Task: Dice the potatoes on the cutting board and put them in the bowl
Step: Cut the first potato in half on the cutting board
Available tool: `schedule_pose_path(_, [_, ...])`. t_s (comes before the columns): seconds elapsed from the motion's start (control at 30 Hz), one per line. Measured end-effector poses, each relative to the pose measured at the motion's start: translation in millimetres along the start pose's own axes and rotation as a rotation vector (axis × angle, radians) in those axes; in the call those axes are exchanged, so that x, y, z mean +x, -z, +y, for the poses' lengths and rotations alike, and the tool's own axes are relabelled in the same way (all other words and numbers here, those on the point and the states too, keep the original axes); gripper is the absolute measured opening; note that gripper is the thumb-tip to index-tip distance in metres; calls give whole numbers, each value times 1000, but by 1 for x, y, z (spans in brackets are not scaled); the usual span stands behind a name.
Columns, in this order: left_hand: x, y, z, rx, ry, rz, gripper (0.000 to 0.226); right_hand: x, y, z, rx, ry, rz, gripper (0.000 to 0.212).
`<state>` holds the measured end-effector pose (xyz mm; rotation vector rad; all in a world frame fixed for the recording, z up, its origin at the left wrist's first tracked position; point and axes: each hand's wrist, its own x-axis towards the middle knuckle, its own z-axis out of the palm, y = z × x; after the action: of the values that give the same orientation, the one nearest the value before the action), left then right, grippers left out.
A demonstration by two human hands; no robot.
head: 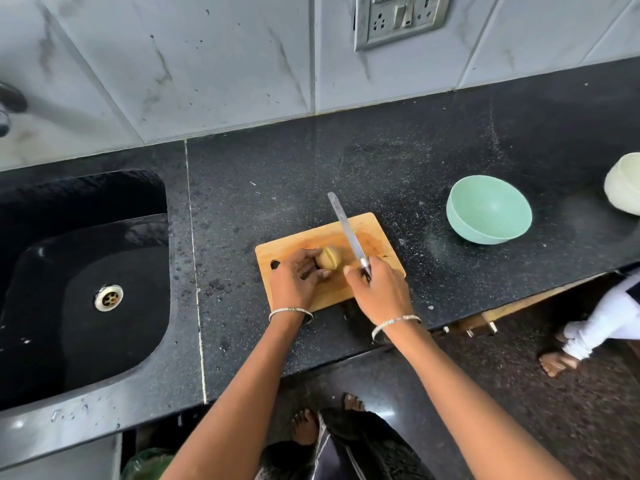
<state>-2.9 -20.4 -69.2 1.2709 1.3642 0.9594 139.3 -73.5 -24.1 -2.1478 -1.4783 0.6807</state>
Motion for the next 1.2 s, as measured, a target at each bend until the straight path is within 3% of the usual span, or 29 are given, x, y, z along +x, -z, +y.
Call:
schedule_pose_path(0.17, [-5, -3, 4, 41, -36, -8, 39, 45, -15, -5, 140, 5, -29, 36])
schedule_pose_path(0.53, [-11, -15, 5, 111, -33, 80, 48, 73, -8, 10, 454, -159, -418, 34])
schedule_pose_path(0.6, [-14, -15, 8, -21, -31, 64, 52, 73, -1, 13, 645, -233, -508, 29])
schedule_pose_path(0.73, [-20, -12, 15, -500, 95, 55, 53, 77, 10, 22, 1132, -445, -713, 27])
schedule_pose_path(0.83, [-20, -16, 21, -862, 211, 35, 56, 78, 9, 22, 1320, -558, -796, 14])
schedule_pose_path(0.93, [-16, -21, 23, -1057, 247, 84, 51, 78, 10, 19, 1422, -598, -745, 11])
schedule_pose_path(1.0, [-12, -19, 20, -1011, 224, 112, 46, 77, 11, 19, 1399, -583, -636, 14])
schedule_pose_path(1.07, [-7, -12, 17, -672, 178, 150, 48, 76, 11, 22, 1164, -452, -411, 19])
schedule_pose_path(1.2, [2, -8, 16, 79, 56, 141, 47, 75, 0, 29, 384, -72, 32, 33])
